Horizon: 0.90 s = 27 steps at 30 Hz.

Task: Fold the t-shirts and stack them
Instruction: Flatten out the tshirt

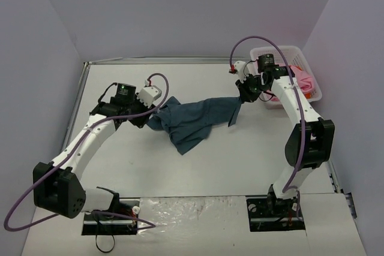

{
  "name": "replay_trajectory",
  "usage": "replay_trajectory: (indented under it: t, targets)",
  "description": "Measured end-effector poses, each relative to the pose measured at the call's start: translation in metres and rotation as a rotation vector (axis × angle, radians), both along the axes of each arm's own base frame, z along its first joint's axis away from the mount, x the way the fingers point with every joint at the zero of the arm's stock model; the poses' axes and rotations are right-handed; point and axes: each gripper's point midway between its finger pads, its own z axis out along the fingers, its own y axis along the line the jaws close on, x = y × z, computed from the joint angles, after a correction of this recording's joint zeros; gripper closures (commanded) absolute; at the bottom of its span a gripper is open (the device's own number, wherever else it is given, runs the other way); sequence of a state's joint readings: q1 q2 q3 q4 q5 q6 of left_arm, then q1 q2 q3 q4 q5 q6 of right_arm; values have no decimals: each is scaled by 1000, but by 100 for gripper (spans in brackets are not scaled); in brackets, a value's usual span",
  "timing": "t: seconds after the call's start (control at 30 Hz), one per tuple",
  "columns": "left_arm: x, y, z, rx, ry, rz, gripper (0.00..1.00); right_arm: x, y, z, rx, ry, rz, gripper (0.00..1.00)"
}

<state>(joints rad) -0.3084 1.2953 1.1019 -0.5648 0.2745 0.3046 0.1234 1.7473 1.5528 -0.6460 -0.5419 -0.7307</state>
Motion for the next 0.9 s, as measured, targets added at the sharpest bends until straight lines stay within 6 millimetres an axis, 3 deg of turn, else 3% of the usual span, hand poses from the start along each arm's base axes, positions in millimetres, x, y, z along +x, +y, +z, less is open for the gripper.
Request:
replay_trajectory:
  t: [0.1, 0.23, 0.3, 0.53, 0.63, 0.73, 0.8, 0.9]
  targets:
    - [1, 1, -15, 16, 37, 2, 67, -3, -2, 0, -8, 0, -5, 100]
    - [4, -5, -19, -2, 48, -9, 67, -7, -4, 6, -11, -21, -8, 100]
    - [5, -8, -21, -15, 55, -17, 59, -11, -4, 10, -9, -30, -8, 100]
    - [7, -23, -36, -70, 125, -42, 55, -46, 15, 23, 58, -38, 88, 100]
    - [15, -30, -44, -85, 164, -43, 57, -83, 53, 18, 78, -7, 244, 100]
    - [20, -35, -49, -99, 190, -45, 62, -137, 104, 5, 96, 58, 458, 100]
    - [20, -38, -50, -110, 200, -45, 65, -177, 132, 2, 124, 116, 615, 78]
    - [20, -41, -48, -127, 206, -50, 66, -205, 139, 7, 154, 168, 714, 59]
